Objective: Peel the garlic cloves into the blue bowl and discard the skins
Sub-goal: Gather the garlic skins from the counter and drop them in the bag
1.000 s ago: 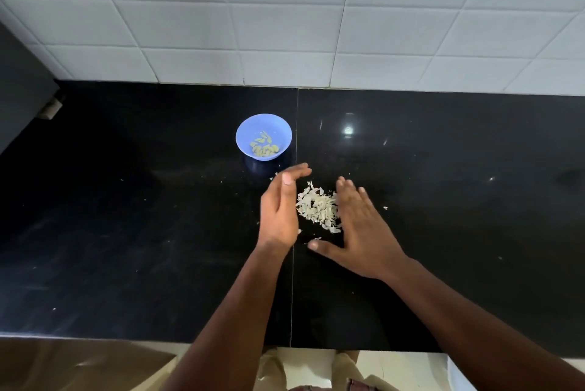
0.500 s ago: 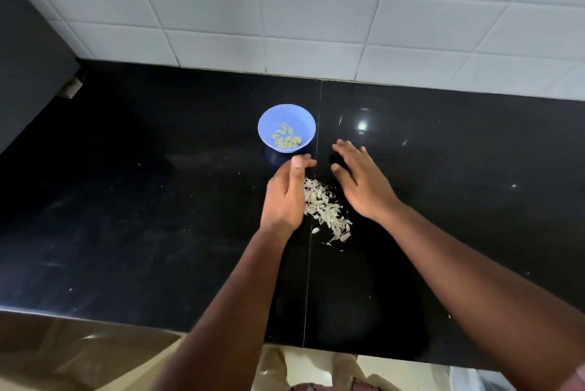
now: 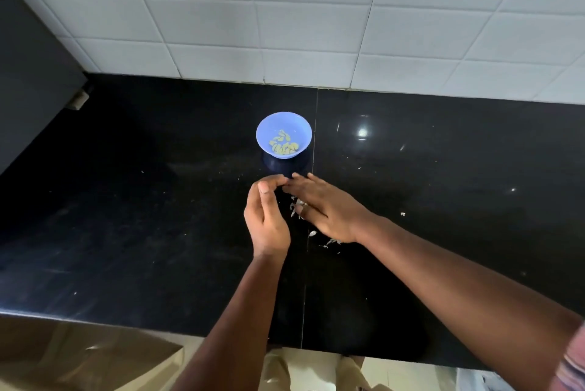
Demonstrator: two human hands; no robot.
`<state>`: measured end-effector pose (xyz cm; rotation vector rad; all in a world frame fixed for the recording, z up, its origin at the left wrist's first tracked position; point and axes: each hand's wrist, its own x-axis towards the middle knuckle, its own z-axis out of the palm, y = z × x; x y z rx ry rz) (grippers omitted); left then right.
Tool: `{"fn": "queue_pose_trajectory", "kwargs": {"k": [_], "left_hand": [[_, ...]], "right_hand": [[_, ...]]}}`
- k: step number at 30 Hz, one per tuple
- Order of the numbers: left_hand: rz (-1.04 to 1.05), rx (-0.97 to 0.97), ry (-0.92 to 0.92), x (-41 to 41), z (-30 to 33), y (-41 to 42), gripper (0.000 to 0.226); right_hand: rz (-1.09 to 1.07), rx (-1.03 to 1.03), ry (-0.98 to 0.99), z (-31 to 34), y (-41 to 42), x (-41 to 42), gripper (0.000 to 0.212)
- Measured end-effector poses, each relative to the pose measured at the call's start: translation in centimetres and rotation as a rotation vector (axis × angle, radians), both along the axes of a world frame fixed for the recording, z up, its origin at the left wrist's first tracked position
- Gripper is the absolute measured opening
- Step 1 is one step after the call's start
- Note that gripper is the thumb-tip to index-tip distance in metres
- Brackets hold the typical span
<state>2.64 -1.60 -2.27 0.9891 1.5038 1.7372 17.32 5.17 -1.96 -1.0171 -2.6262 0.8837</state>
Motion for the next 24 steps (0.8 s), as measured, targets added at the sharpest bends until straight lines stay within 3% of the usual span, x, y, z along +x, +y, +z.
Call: {"fn": "queue_pose_trajectory", "kwargs": {"k": [4, 7, 12, 14, 19, 24], "left_hand": [[-0.162, -0.015, 0.126, 0.3, -0.2, 0.0, 0.055], [-0.212, -0.016, 0.157, 0.6, 0.0, 0.0, 0.058], [-0.157, -0.055, -0.068, 0.3, 0.5, 0.0, 0.065], [-0.147, -0.081, -0.11, 0.0, 0.7, 0.0, 0.067], [-0.18, -0.109, -0.105, -0.4, 0.6, 0.3, 0.061], [-0.192, -0.075, -0.054, -0.4, 0.3, 0.4, 0.069]], "right_hand": [[0.019, -0.014, 0.071, 0.0, -1.6, 1.3, 0.056], [0.084, 0.037, 0.042, 0.3, -2.0, 2.1, 0.075], [0.166, 0.292, -0.219, 0.9, -2.7, 1.8, 0.103], [0.167, 0.401, -0.26, 0.7, -2.9, 0.9, 0.093], [0.187, 0.599, -0.23, 0.6, -2.9, -1.2, 0.04], [0.097, 0.715, -0.237, 0.5, -1.7, -1.8, 0.028]]}}
